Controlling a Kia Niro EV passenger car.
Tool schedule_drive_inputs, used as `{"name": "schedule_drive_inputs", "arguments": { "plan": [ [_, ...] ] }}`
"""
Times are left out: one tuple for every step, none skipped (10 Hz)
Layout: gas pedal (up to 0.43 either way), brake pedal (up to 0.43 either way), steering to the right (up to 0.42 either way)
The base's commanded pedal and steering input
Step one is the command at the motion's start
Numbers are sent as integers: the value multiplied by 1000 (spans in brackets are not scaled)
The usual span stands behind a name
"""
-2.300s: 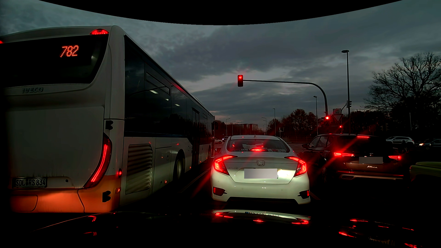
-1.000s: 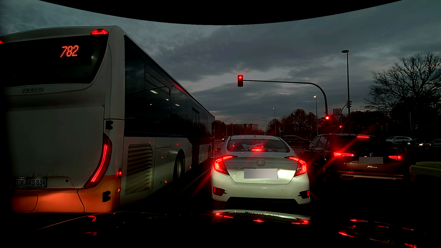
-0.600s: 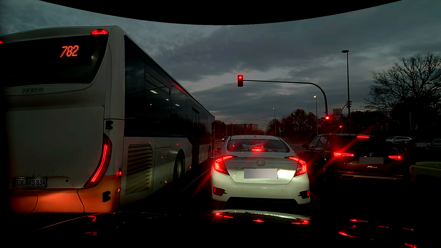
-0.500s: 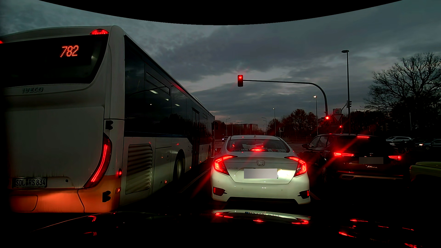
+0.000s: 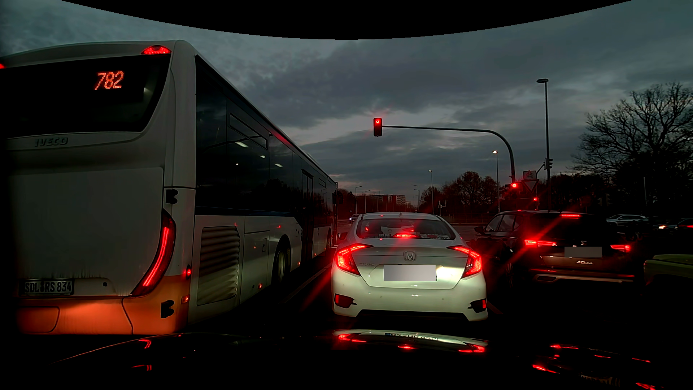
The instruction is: Follow the waypoints while adhering to traffic rules and regulations
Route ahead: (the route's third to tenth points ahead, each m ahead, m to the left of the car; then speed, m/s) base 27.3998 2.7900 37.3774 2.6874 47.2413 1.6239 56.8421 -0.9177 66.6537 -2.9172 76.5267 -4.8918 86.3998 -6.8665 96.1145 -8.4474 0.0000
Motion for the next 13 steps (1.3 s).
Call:
{"name": "schedule_drive_inputs", "arguments": {
  "plan": [
    [0, 366, 13],
    [0, 366, 13],
    [0, 366, 13],
    [0, 366, 14],
    [0, 366, 14],
    [0, 366, 13],
    [0, 366, 13],
    [0, 366, 13],
    [0, 366, 13],
    [0, 366, 13],
    [0, 366, 13],
    [0, 366, 13],
    [0, 366, 13]
  ]
}}
